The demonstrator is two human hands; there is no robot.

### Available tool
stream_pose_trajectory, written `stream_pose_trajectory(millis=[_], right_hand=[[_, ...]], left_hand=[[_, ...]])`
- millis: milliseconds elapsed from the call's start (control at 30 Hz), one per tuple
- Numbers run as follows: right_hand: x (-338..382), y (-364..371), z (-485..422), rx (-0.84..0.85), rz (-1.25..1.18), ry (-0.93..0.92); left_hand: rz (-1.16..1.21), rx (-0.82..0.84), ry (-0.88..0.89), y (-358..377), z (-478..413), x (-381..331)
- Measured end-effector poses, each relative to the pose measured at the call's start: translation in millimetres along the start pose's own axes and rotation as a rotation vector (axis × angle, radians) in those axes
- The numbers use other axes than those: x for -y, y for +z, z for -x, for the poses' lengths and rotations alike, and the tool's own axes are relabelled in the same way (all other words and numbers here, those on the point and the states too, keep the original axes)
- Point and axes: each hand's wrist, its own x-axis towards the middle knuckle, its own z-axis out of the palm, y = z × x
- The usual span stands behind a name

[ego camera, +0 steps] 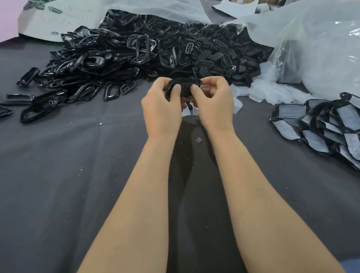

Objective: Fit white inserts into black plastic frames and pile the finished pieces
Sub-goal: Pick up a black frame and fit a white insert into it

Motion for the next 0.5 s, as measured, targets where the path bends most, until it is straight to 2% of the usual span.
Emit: stream_pose_trajectory(millis=[100,233,300,367,433,500], right_hand=[[3,-4,0,0.001,0.022,-0.041],[-1,-10,-3,0.071,0.51,-0.087],[-2,-6,0,0.165,0.752,-0.053],[-1,0,4,0.225,0.894,-0.043],[1,3,4,0.202,0.894,-0.073],[2,1,2,0.139,0.681,-0.103]], left_hand=[[0.122,-0.064,-0.087,-5,-4,1],[0.378,-0.235,-0.246,-12,-8,2],[0.416,-0.263,-0.259,-12,-8,2],[0.425,-0.253,-0.259,-10,-8,1],[0.422,-0.245,-0.259,-9,-7,1],[0.414,-0.235,-0.252,-9,-6,1]])
